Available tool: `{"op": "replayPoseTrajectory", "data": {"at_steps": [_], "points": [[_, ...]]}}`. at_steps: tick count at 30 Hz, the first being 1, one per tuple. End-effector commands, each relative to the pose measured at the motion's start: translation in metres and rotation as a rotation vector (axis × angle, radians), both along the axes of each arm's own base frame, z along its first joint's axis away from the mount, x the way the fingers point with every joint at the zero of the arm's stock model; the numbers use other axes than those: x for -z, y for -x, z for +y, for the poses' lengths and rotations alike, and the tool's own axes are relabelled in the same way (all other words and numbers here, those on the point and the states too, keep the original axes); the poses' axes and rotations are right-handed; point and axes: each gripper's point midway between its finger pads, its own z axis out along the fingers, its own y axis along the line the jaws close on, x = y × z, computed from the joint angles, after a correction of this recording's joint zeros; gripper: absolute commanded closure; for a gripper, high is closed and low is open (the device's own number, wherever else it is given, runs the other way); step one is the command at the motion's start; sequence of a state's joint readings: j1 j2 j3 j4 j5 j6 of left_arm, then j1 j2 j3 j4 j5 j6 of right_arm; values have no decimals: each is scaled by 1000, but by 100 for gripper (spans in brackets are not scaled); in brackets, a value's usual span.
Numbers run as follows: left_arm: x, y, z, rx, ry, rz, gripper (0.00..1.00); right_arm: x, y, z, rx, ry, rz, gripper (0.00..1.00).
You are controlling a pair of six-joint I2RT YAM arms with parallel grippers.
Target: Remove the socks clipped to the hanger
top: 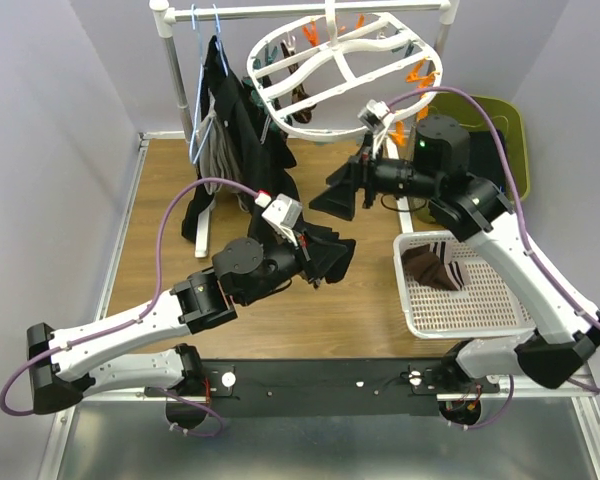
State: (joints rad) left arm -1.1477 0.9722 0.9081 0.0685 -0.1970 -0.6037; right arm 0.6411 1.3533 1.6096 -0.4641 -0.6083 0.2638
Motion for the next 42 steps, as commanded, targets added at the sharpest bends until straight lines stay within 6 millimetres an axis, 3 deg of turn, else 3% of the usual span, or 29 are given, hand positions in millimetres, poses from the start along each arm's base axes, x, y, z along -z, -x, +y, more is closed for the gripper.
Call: {"op": "replayPoseTrajectory", "data": {"at_steps": [1,3,5,6,7,9,15,20,26,29,30,32,33,34,38,42], "points": [[-5,6,6,16,18,-4,100,-1,40,-21,-51,-29,-13,0],[-6,7,6,22,13,-10,100,-4,61,-32,-82,-54,-29,0],[-6,8,5,31,10,-12,100,14,73,-36,-115,-41,-16,0],[-8,10,5,45,13,-16,100,11,89,-43,-153,-54,-38,0],[-7,12,4,55,11,-20,100,27,94,-45,-170,-38,-24,0],[-12,17,2,87,22,-31,100,31,109,-52,-208,-41,-65,0],[-38,45,-1,240,112,-99,100,52,112,-55,-209,-29,-68,0],[-45,59,-2,312,144,-123,100,61,115,-52,-253,-30,-65,1],[-47,62,-4,330,167,-114,100,77,131,-50,-344,-49,-32,18],[-51,64,-6,343,184,-120,100,79,133,-49,-351,-81,-13,53],[-53,65,-7,349,189,-122,100,80,132,-48,-348,-87,-7,77],[-52,62,-9,344,185,-115,95,84,126,-46,-317,-86,8,95],[-47,58,-10,323,168,-99,85,85,123,-46,-299,-82,14,99],[-47,56,-8,308,165,-92,68,90,114,-46,-247,-66,27,99],[-33,37,1,183,113,-32,37,107,82,-52,-32,-5,93,99],[-23,10,30,-25,79,22,35,139,29,-84,363,123,163,99]]}}
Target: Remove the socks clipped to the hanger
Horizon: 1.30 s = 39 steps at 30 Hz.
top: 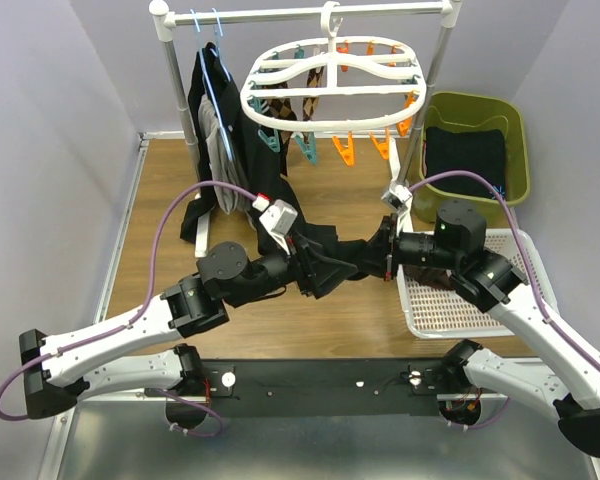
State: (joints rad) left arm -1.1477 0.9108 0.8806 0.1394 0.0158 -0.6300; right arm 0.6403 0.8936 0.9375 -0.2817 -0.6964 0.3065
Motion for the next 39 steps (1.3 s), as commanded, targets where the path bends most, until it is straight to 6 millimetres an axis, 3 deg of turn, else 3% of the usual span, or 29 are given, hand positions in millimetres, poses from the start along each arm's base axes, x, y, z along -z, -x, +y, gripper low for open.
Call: {"op": "replayPoseTrajectory", "data": {"at_steps": [1,3,4,6,7,8,13,17,19,23,27,28,34,36,37,38,39], "points": [[10,-33,39,-268,-45,88,35,47,-79,-56,607,222,90,99],[9,-41,56,-351,-30,109,35,56,-93,-80,784,259,118,99],[11,-42,61,-368,-24,117,35,63,-105,-109,962,309,109,99],[4,-43,74,-403,15,116,36,64,-110,-138,1151,298,128,99],[5,-43,77,-411,19,119,37,65,-110,-167,1295,334,108,99],[4,-43,80,-418,30,120,37,65,-108,-178,1364,317,117,99],[5,-42,94,-444,61,122,39,53,-84,-249,1705,332,65,99],[6,-41,95,-439,67,121,40,35,-61,-282,1834,255,37,99],[7,-40,94,-431,62,117,40,35,-48,-296,1869,294,26,94],[5,-37,90,-408,62,108,40,35,-41,-290,1811,264,86,70],[2,-37,83,-387,51,95,40,29,-43,-280,1742,249,94,8],[-1,-37,81,-383,52,92,40,28,-45,-274,1713,236,106,0],[-5,-38,79,-385,38,80,40,35,-68,-238,1543,320,80,0],[-5,-40,79,-396,34,78,40,49,-80,-213,1412,408,81,0],[-4,-43,81,-413,28,79,40,44,-91,-195,1347,369,66,0],[-3,-44,82,-424,24,81,41,54,-95,-167,1211,375,94,0],[-2,-47,84,-445,21,84,42,54,-98,-152,1129,368,76,0]]}}
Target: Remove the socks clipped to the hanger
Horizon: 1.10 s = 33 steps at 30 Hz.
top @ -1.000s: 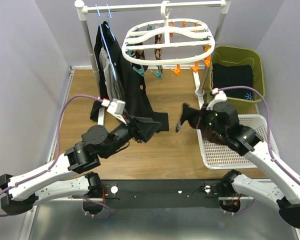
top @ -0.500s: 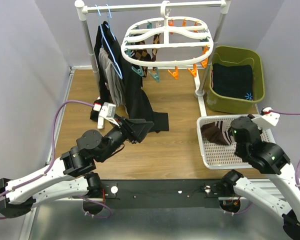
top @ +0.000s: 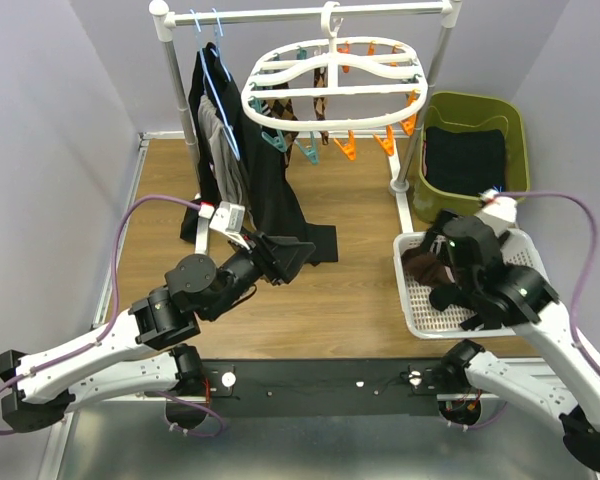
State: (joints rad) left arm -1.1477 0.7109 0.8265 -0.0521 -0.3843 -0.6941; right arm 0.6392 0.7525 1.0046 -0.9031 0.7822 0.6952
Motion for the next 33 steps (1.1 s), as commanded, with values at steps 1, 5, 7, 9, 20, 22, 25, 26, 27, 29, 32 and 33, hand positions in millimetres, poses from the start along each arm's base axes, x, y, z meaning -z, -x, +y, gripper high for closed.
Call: {"op": "replayPoseTrajectory", "data": {"at_steps": [1,5,7,9,20,22,25,26,27,29,32,33], "points": [[-11,-8,10,-65,-3,-16,43,0,-37,100,-448,-84,-39,0],[-11,-14,21,-126,-2,-9,48,-9,-51,172,-764,-206,-221,0],[-14,-15,27,-147,0,-8,49,-23,-69,189,-777,-257,-355,4],[-24,-14,33,-153,14,-18,50,-17,-77,199,-788,-288,-408,6],[-32,-15,53,-206,54,-54,52,32,-190,289,-861,-258,-590,0],[-32,-17,53,-218,38,-57,53,22,-211,303,-861,-252,-636,0],[-30,-22,56,-250,13,-54,53,45,-240,323,-888,-229,-625,0],[-32,-23,57,-257,13,-49,54,50,-247,326,-888,-224,-625,0],[-30,-24,59,-275,7,-39,54,73,-257,332,-892,-217,-593,0],[-26,-26,65,-301,9,-8,55,67,-272,341,-907,-218,-626,1],[-24,-27,73,-330,28,6,55,91,-295,354,-907,-210,-621,2],[-26,-27,77,-343,45,8,55,95,-300,358,-908,-212,-621,3]]}}
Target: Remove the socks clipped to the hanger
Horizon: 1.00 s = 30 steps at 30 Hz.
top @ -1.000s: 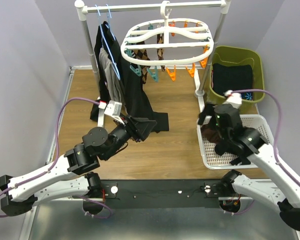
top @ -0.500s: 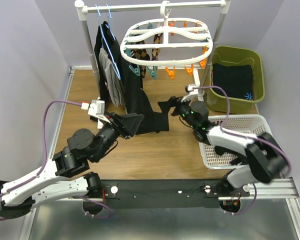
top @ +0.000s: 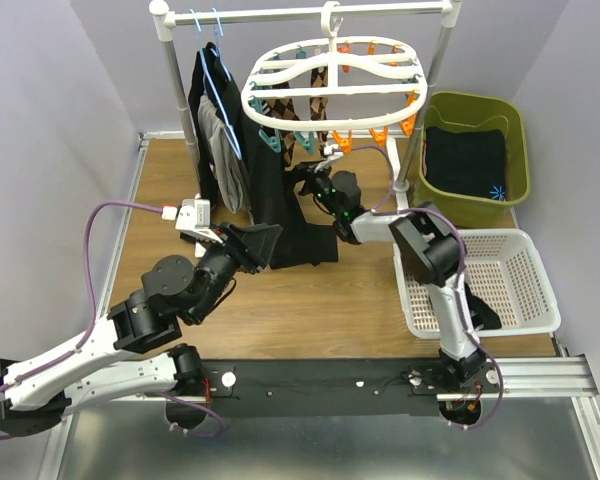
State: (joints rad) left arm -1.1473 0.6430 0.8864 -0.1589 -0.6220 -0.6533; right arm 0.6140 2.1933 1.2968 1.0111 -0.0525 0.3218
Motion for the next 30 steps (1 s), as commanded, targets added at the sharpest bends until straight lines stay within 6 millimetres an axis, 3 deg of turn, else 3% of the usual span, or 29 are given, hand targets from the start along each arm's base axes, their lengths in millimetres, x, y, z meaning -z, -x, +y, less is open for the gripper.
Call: {"op": "replayPoseTrajectory", "data": {"at_steps": [1,2,3,4,5,6,8,9,10,11,13,14,15,16,17,18,19,20,21,22,23,24,25,26,27,28,29,30], "points": [[-6,-6,25,-105,55,23,55,26,-35,21,-19,7,-59,4],[-8,-6,29,-113,64,23,55,28,-41,23,-13,4,-60,5],[-10,-5,30,-116,72,24,56,14,-49,30,-16,-25,-89,6],[-9,-5,30,-112,68,24,56,18,-53,34,-20,-28,-89,10],[-10,-5,31,-117,69,25,57,36,-55,40,-45,-21,-70,12],[-10,-5,31,-116,68,27,57,18,-62,49,-64,-61,-97,15],[-7,-5,32,-122,57,32,57,33,-66,59,-91,-54,-65,23],[-6,-6,33,-127,51,33,57,32,-68,61,-96,-65,-61,30],[-6,-6,32,-128,46,30,57,25,-69,64,-103,-75,-65,49],[-5,-7,32,-128,42,28,57,24,-67,65,-114,-77,-62,57],[-6,-6,31,-122,37,20,57,5,-59,66,-142,-95,-70,76],[-5,-7,31,-123,31,19,57,10,-51,66,-169,-82,-48,81],[-5,-6,29,-117,28,13,57,-12,-43,64,-180,-98,-58,84],[-6,-5,26,-101,30,6,57,-15,-37,62,-187,-96,-48,90],[-5,-5,25,-95,23,-1,57,4,-23,59,-193,-69,5,93],[-4,-5,23,-89,22,-2,57,-3,-14,57,-207,-68,12,98],[-6,-3,21,-74,28,-8,57,-26,-2,56,-235,-76,-7,99],[-2,-4,20,-70,24,-8,57,-30,13,57,-286,-63,3,99],[-4,-2,20,-59,33,-15,57,-17,23,52,-289,-43,58,99],[-7,0,17,-40,52,-29,57,-33,33,47,-292,-40,81,99],[-3,1,15,-31,53,-32,57,-34,41,43,-300,-36,101,99],[-6,3,16,-22,70,-43,57,-18,53,35,-297,-19,160,99],[-9,4,15,-10,93,-54,57,-19,61,29,-295,-15,186,99],[-6,5,13,-4,91,-54,57,-39,71,24,-306,-32,172,99],[-6,5,13,1,98,-56,57,-42,79,19,-309,-36,191,99],[-7,6,11,10,102,-59,57,-28,92,12,-315,-23,239,99],[-7,6,11,8,102,-60,57,-28,103,10,-339,-24,256,99],[-7,5,10,7,99,-55,57,-44,113,6,-356,-45,246,99]]}}
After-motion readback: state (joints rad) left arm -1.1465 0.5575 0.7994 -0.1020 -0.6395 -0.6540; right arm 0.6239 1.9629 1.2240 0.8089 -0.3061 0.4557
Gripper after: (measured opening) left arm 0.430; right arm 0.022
